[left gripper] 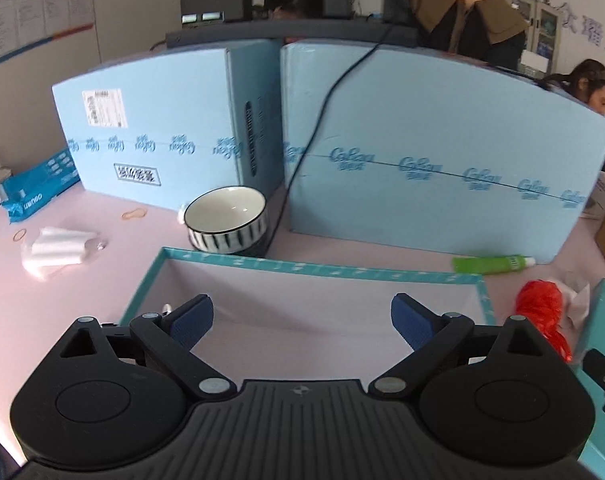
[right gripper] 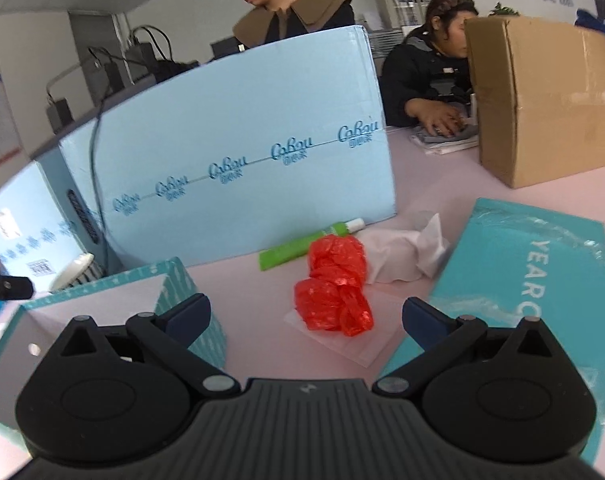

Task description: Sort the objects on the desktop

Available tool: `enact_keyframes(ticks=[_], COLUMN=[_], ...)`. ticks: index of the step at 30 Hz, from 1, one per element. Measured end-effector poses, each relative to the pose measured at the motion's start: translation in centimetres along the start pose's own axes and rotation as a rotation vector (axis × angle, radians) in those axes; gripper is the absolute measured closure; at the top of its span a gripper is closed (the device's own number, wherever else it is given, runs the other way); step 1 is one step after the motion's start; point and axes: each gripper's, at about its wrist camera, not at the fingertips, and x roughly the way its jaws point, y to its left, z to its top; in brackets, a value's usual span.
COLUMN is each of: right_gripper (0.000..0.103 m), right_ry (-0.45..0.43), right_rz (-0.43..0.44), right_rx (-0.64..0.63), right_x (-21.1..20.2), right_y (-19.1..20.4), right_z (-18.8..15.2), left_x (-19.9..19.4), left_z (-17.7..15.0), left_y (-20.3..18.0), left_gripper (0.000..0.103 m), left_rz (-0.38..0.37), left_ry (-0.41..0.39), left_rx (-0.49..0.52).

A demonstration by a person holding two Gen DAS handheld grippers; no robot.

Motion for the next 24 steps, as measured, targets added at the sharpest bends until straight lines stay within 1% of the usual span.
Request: enact_keyframes(ticks=[3,6,8,11,14,16,18,21,23,24], right_gripper=[0.000,0.000,0.000,0.000,0.000,0.000,0.000,0.000,0.000,0.000], right_ry=[-0.003,0.036,0.068,0.060,0.102,0.111,0.128,0.146,0.147,0.141], right_rz=[-0.054,-0.068,-0.027,0.036,0.145,0.189,0.209,0.211,0.199,0.207], right_rx=[-0.034,-0.029,-0.001,0.026,0.064,0.085,0.086,0.036,0.001,-0.012], right_x=[-0.1,0.0,0.1,0.1,1.1,1.6,2.1,2.6,2.3,2.0], right_y=[1.1,1.7,1.6,1.2,0.3,-0.3,-0.3,-0.2,-0.2,-0.4], right_z=[0.6,1.0,1.2,1.2,1.0,0.9,1.0,1.3,1.4,1.3], left_x=[1.1,1.6,1.5,1.1,1.1,1.4,1.8,1.9,1.6,1.4], left_z=[0.5,0.6,0.6,0.6,0.4,0.3,0.2,-0.3,-0.8,-1.0], left_y=[0.7,0.8,0.7,0.1,-0.8,-1.5,-2.2,-2.9,-3.0,-3.0], left_gripper=[0.008,0.008,0.008,0.008,0.008,0.008,0.008,0.008,0.008,0.008], left_rz=[-0.006,0.016,0.034,0.046,0.088,0.105,0.122,0.155,0.149,0.147], left_ry=[0.052,0.091,0.100,0.093,0.089,0.084,0.085,0.099,0.110,0.116], left_rx=[0.019,0.036,0.026,0.017,0.003,-0.001,-0.002,-0.044,-0.075,-0.090])
